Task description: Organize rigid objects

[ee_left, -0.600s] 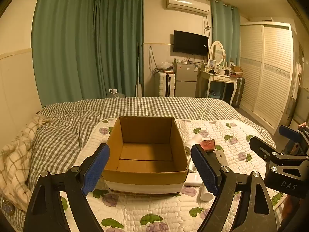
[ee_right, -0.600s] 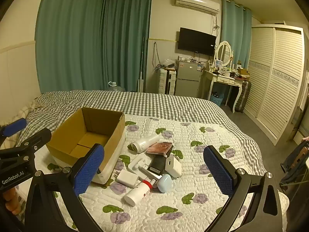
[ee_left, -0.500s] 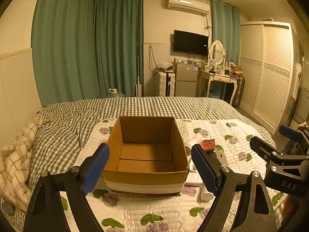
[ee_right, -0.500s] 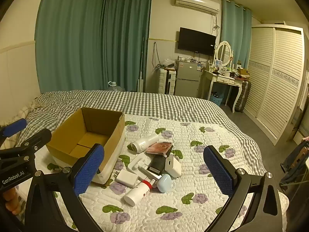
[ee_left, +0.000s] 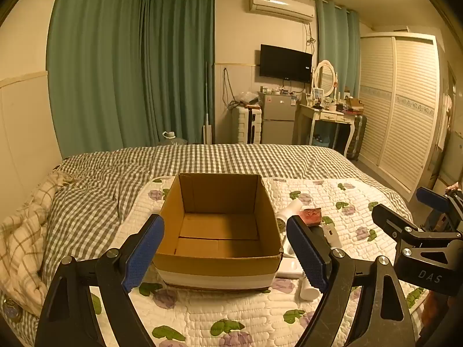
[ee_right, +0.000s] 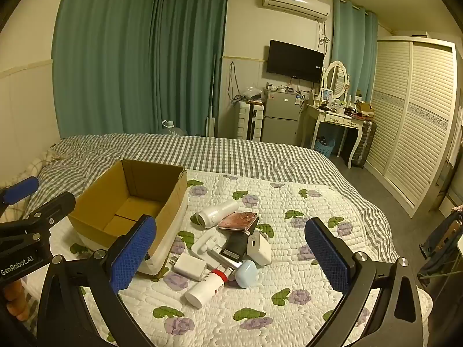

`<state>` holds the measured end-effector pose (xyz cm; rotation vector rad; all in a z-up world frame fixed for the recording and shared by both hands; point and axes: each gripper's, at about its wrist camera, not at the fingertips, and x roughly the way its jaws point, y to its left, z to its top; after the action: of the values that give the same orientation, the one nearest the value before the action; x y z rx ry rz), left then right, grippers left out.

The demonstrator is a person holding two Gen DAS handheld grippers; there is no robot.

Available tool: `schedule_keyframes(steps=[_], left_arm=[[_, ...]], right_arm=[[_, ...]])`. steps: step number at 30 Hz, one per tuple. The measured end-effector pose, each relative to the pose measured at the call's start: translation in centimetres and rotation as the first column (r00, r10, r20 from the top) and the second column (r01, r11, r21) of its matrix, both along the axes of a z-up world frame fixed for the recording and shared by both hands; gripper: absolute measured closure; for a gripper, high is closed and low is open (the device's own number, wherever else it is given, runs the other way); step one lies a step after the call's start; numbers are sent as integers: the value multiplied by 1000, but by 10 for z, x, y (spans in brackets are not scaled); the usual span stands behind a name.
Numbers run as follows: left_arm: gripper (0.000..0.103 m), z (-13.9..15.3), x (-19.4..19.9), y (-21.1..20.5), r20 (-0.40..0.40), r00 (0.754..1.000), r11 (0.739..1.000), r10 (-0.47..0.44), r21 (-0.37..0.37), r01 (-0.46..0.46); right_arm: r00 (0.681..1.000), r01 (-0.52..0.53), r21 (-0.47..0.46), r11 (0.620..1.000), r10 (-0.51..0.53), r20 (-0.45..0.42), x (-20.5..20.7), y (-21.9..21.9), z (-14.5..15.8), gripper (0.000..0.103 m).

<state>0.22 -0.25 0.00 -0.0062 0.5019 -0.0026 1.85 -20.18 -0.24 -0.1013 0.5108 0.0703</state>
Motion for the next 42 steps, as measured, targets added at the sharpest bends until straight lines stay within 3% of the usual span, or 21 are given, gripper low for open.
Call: schedule_keyframes(steps=[42], left_arm=[[14,0,0,1,-5,1000,1000,-2,3,2]], right_arm=[[1000,6,4,1000,-6,-17,3,-2,-11,0]])
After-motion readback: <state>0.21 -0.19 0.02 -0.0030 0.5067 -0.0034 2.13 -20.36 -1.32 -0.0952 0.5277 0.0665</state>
